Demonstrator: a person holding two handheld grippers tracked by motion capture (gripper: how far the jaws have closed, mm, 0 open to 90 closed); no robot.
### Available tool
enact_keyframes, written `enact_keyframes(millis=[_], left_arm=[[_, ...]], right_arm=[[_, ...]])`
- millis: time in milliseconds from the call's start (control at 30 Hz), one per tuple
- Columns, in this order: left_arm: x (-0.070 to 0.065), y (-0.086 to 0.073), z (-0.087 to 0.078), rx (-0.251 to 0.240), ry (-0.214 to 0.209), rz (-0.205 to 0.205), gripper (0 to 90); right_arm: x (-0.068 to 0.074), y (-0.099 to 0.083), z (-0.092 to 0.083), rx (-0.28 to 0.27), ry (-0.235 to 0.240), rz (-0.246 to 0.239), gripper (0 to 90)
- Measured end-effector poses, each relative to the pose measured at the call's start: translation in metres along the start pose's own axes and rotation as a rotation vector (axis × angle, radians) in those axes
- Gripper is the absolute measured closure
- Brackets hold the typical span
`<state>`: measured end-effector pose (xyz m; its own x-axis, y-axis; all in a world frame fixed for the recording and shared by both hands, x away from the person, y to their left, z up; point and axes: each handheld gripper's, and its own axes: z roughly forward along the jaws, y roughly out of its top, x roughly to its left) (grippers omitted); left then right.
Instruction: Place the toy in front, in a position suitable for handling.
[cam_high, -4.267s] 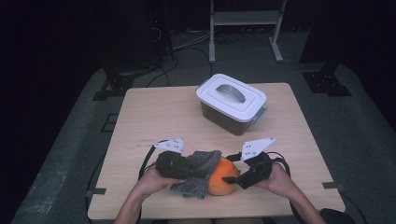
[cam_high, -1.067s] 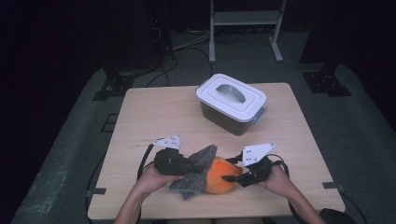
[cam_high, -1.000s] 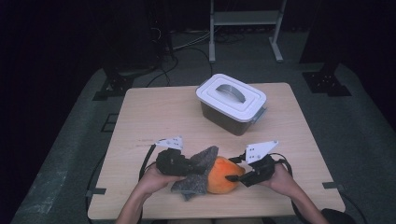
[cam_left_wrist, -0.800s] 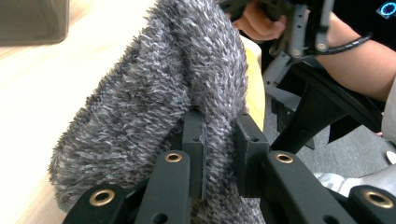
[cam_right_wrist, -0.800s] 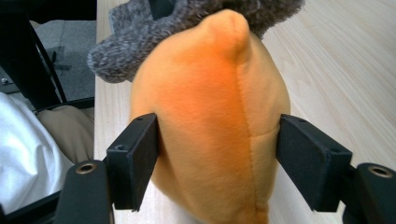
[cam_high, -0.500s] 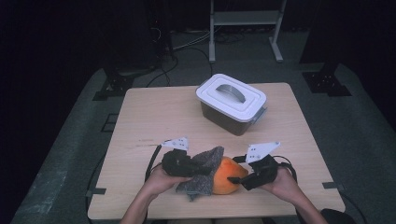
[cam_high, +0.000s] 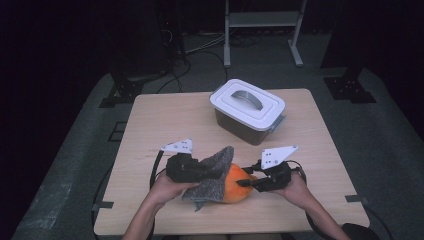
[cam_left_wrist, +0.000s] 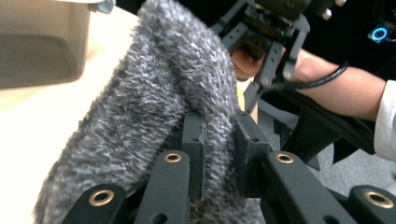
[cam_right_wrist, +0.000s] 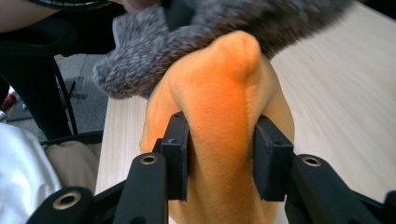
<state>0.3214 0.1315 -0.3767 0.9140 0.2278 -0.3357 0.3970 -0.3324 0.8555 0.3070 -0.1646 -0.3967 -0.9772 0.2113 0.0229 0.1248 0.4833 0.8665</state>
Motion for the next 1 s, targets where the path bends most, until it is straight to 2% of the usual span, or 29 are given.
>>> enact_keyframes(millis=[100, 167, 200, 300, 333, 467, 567, 600, 733, 867, 1000], left_arm=[[0.006, -0.004, -0.003, 0.008, 0.034, -0.021, 77.1], [0.011, -0.010, 0.000, 0.045, 0.065, -0.030, 77.1], [0.013, -0.014, 0.002, 0.046, 0.061, -0.041, 77.1], [0.017, -0.021, 0.008, 0.062, 0.051, -0.058, 77.1], [0.017, -0.022, 0.010, 0.069, 0.047, -0.058, 77.1], [0.013, -0.023, 0.020, 0.077, 0.016, -0.046, 76.9], [0.012, -0.021, 0.024, 0.079, 0.007, -0.041, 76.9], [0.010, -0.020, 0.026, 0.082, 0.005, -0.041, 76.9], [0.009, -0.019, 0.031, 0.082, -0.014, -0.048, 76.7], [0.008, -0.017, 0.035, 0.078, -0.023, -0.053, 76.7], [0.004, -0.014, 0.040, 0.090, -0.033, -0.041, 76.3]], right_arm=[[-0.003, -0.002, 0.005, 0.014, 0.005, -0.064, 60.6], [-0.006, -0.008, 0.008, 0.049, 0.016, -0.080, 59.8], [-0.008, -0.012, 0.007, 0.030, 0.028, -0.063, 59.2], [-0.015, -0.019, 0.001, 0.039, 0.019, -0.010, 55.4], [-0.018, -0.022, -0.002, 0.045, 0.011, 0.021, 54.3], [-0.023, -0.032, -0.009, 0.062, -0.014, 0.080, 48.6], [-0.024, -0.034, -0.012, 0.072, -0.029, 0.097, 45.8], [-0.024, -0.034, -0.014, 0.094, -0.052, 0.129, 42.3], [-0.022, -0.037, -0.024, 0.113, -0.105, 0.179, 40.8], [-0.010, -0.036, -0.031, 0.110, -0.094, 0.156, 34.8], [-0.002, -0.028, -0.029, 0.103, -0.111, 0.134, 30.3]])
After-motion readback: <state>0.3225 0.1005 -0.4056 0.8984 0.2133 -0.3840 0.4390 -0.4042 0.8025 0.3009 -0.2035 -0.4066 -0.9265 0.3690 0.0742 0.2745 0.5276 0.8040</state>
